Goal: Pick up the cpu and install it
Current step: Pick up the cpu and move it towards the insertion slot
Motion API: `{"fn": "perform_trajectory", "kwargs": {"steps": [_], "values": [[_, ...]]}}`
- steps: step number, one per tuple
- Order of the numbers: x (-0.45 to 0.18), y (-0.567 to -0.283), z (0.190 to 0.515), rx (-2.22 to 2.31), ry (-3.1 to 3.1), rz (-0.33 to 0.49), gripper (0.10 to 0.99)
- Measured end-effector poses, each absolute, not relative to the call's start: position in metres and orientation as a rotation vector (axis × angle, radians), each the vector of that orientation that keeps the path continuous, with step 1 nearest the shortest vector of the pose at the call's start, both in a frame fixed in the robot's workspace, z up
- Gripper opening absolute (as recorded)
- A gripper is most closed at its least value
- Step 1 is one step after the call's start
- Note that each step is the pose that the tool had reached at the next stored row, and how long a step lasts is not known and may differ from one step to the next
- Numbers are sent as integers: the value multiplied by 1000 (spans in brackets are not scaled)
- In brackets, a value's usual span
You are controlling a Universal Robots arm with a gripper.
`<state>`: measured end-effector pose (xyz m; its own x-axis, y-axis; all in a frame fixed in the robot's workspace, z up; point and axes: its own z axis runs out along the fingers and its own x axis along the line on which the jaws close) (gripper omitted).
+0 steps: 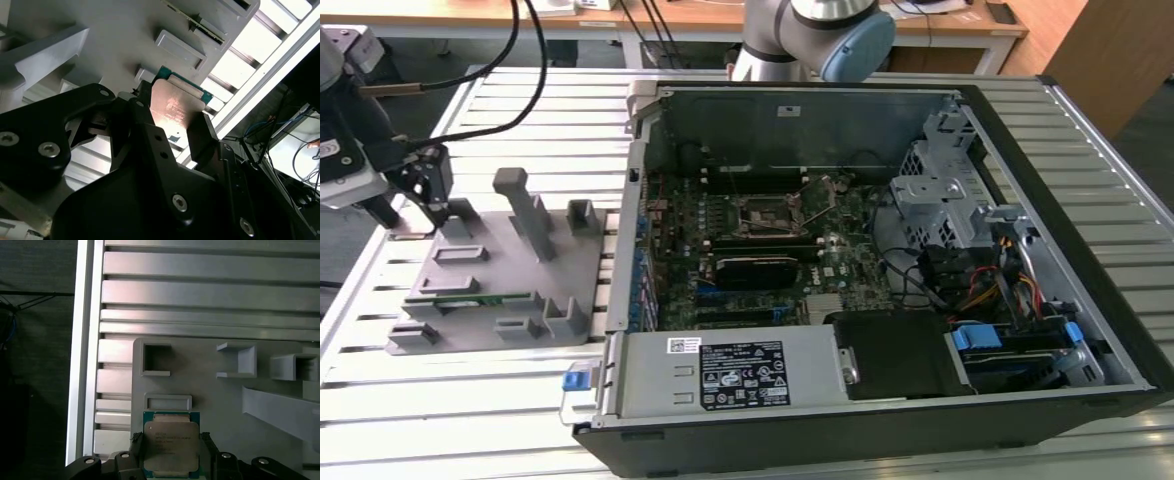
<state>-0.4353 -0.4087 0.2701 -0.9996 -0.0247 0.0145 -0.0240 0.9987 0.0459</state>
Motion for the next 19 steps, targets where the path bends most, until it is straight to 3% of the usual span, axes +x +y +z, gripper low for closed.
{"fn": "perform_trajectory", "kwargs": {"steps": [19], "values": [[-435,-406,287,38,-3126,-72,529]]}}
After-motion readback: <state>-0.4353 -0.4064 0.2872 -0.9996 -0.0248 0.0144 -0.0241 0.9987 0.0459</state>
